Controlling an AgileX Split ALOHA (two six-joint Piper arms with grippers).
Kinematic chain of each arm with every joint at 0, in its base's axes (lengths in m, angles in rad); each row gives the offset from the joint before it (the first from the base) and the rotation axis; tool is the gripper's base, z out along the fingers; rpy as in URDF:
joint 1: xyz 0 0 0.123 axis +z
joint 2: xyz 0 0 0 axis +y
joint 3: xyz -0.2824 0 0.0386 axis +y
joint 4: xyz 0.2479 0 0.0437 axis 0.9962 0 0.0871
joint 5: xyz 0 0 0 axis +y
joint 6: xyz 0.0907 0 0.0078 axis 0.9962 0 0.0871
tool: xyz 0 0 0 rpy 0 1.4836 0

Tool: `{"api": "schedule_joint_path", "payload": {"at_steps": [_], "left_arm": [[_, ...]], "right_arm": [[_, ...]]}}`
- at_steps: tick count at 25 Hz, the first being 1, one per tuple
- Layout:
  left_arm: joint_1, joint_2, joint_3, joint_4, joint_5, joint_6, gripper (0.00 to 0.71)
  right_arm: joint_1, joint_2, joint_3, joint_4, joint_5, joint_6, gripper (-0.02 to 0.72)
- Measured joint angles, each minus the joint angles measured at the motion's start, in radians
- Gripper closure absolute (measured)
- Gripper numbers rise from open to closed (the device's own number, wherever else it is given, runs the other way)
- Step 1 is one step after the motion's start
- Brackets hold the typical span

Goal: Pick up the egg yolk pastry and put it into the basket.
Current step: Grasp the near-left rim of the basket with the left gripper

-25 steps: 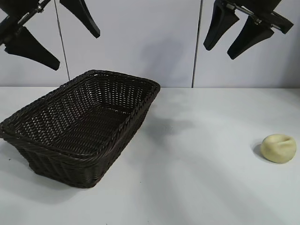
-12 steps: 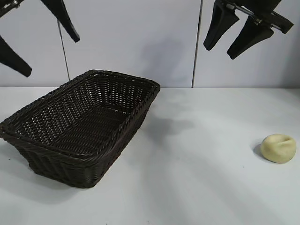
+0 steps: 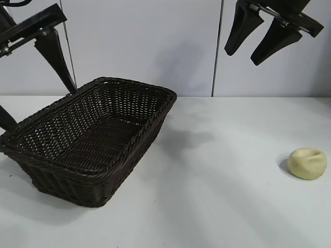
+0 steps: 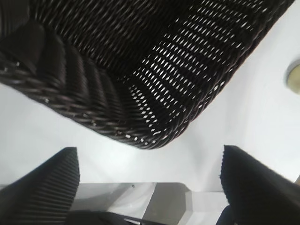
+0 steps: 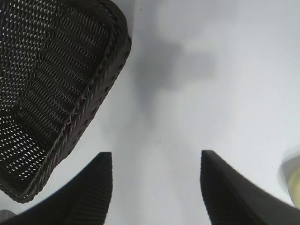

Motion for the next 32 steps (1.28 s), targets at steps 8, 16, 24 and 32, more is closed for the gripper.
{"api": "schedule_joint_path", "payload": {"at_steps": [8,16,24,32], "left_arm": [[0.000,-0.072,0.017,0.064,-0.019,-0.153,0.114],[0.000,-0.076,0.105,0.084,-0.133,-0.379,0.114],[-0.015,-0.076,0.191,0.086,-0.189,-0.446,0.114],[-0.204,-0.076,0.209,0.252,-0.334,-0.726,0.114]], "right_arm": [[0.000,0.000,0.000,0.000,0.000,0.000,0.293],[0.000,0.000,0.000,0.000,0.001,0.000,0.293],[0.000,0.000,0.000,0.000,0.001,0.000,0.293],[0.000,0.000,0.000,0.000,0.001,0.000,0.293]]}}
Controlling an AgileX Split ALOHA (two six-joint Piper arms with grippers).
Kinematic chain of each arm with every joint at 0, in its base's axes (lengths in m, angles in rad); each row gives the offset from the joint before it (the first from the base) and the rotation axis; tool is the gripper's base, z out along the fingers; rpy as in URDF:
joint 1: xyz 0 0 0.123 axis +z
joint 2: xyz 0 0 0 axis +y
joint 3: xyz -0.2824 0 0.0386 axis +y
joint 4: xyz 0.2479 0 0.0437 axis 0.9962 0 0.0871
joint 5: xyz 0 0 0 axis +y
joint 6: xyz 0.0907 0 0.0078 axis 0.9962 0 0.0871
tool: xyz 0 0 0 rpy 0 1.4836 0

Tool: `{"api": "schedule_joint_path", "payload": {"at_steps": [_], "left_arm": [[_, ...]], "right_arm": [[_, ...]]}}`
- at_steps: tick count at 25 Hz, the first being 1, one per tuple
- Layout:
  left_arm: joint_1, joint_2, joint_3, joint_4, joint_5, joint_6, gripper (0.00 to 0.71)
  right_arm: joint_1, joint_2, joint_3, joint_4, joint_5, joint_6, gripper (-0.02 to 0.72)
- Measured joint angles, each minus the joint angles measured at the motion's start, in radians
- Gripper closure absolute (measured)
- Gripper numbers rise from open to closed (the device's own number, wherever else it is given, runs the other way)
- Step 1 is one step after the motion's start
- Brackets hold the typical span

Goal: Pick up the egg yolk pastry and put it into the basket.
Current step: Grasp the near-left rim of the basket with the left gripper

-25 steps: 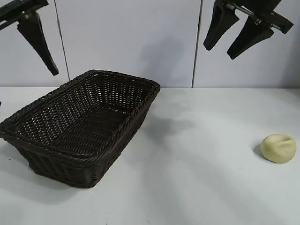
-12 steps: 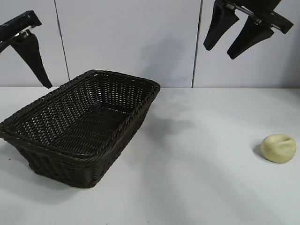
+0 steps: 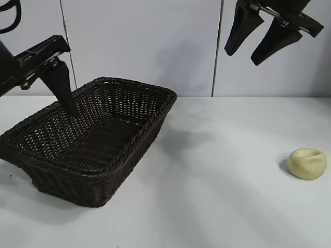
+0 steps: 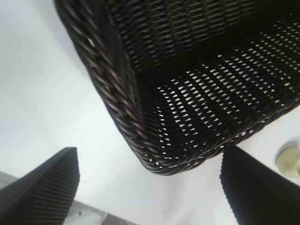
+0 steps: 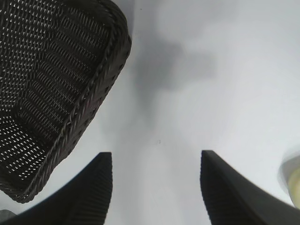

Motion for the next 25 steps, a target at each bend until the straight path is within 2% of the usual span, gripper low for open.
{"api": "schedule_joint_path", "payload": {"at_steps": [4,9,17,25], "left_arm": [[-0.022,0.000,0.000,0.154,-0.009,-0.202,0.114],[-0.022,0.000,0.000,0.243,-0.016,-0.282,0.114],[-0.022,0.000,0.019,0.252,-0.027,-0.285,0.114],[-0.025,0.000,0.055,0.249,-0.102,-0.288,0.114]], "right_arm": [[0.000,0.000,0.000,0.000,0.001,0.000,0.293],[0.000,0.000,0.000,0.000,0.001,0.000,0.293],[0.000,0.000,0.000,0.000,0.001,0.000,0.293],[0.000,0.000,0.000,0.000,0.001,0.000,0.293]]}}
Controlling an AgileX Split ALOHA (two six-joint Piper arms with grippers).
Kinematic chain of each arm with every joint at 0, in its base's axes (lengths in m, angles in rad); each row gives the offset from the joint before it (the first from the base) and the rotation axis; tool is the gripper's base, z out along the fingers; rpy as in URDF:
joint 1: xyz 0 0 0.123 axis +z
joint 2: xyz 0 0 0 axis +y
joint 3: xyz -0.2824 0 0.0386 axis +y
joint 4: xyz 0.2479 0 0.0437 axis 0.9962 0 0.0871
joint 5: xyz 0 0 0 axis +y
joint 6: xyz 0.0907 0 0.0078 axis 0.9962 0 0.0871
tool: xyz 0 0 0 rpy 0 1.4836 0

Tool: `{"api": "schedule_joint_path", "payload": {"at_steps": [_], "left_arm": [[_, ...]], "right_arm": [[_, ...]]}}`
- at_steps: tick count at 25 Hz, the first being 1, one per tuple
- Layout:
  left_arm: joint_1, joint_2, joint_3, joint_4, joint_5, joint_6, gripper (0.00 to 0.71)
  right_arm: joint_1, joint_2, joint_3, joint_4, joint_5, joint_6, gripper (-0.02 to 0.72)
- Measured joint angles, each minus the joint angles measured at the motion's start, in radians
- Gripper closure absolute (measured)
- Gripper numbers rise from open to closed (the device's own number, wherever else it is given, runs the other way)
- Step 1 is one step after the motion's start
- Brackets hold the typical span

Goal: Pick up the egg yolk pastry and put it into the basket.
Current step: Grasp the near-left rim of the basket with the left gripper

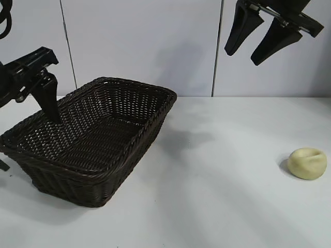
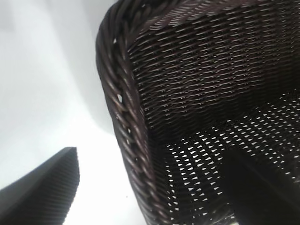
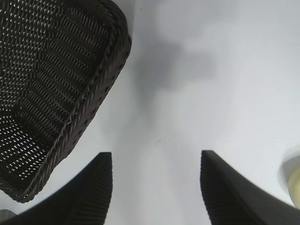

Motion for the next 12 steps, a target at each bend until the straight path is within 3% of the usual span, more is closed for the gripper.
{"api": "schedule_joint_path", "payload": {"at_steps": [12], "left_arm": [[0.000,0.119,0.000,-0.015,-0.073,0.000,0.114]], "right_arm": [[0.000,0.000,0.000,0.000,0.000,0.000,0.293]]}}
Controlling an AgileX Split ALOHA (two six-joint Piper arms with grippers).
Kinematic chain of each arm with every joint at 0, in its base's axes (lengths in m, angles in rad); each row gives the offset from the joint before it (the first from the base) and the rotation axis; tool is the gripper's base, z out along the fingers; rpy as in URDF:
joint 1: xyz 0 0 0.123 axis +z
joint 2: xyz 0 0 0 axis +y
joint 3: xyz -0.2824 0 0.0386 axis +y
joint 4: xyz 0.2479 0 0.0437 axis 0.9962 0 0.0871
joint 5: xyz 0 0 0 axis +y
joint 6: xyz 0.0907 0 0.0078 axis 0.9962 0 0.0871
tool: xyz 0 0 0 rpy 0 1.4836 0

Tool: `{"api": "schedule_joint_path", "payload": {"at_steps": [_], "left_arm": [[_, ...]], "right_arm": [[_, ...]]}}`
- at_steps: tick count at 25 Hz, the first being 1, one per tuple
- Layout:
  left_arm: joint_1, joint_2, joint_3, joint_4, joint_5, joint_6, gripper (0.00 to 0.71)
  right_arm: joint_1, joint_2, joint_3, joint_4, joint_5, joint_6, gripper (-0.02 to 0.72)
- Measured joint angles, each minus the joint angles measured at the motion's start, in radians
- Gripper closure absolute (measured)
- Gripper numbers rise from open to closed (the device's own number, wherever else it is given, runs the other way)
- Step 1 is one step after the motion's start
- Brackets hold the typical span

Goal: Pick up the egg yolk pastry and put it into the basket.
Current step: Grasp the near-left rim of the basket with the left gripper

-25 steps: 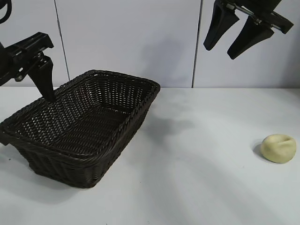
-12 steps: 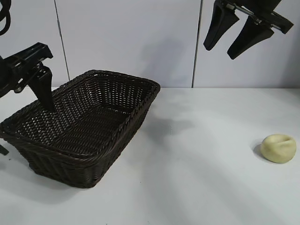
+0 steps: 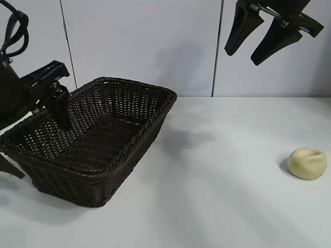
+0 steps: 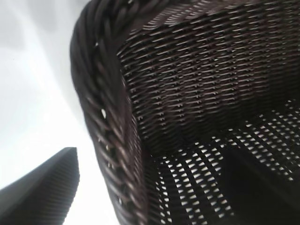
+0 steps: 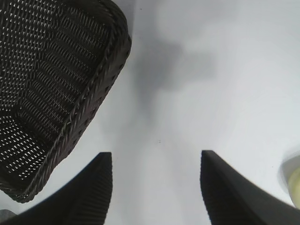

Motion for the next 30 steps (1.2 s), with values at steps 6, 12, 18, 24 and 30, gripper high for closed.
{"api": "schedule_joint_path", "payload": {"at_steps": [6,12,18,24,30], "left_arm": [[0.000,0.105,0.000,0.000,-0.079,0.000,0.116],[0.000,0.127,0.000,-0.001,-0.083,0.000,0.338],[0.000,0.132,0.000,-0.007,-0.079,-0.016,0.589],[-0.001,0.132,-0.001,-0.012,-0.074,-0.011,0.610],[0.008,0.106,-0.001,-0.022,-0.056,0.005,0.610]], "right_arm": [[0.000,0.000,0.000,0.000,-0.006,0.000,0.293],[0.000,0.000,0.000,0.000,-0.008,0.000,0.293],[0.000,0.000,0.000,0.000,-0.008,0.000,0.293],[0.000,0.000,0.000,0.000,-0.008,0.000,0.293],[0.000,0.000,0.000,0.000,-0.008,0.000,0.293]]}}
